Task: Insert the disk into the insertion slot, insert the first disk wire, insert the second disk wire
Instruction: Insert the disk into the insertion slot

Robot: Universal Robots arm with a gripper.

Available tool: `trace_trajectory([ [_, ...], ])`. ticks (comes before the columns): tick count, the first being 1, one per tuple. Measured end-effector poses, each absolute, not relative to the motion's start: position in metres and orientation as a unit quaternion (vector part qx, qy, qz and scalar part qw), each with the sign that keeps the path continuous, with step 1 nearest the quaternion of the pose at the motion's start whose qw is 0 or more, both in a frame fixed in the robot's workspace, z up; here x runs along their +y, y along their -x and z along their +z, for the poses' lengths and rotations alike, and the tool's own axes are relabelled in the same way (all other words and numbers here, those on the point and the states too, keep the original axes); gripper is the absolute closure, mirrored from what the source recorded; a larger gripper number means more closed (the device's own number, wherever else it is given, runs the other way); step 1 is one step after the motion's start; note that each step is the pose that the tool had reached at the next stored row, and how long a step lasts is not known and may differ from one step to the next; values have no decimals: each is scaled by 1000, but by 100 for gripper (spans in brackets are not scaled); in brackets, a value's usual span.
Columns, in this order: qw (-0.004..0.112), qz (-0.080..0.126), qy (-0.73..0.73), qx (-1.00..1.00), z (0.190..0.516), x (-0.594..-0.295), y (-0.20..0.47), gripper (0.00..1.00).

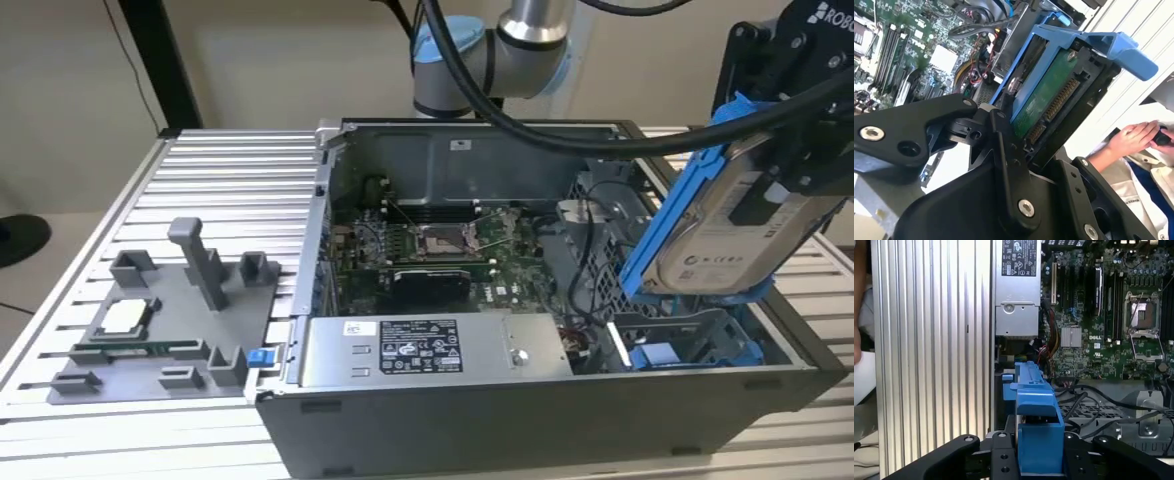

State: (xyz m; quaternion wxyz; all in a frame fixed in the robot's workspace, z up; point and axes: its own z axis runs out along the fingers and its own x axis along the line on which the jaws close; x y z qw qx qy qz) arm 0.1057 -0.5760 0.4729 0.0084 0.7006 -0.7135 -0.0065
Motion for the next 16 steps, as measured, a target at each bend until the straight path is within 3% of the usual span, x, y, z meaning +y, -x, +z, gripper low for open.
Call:
trace_trajectory([
  [16,6,-4,-698,-716,455,-581,-119,100],
])
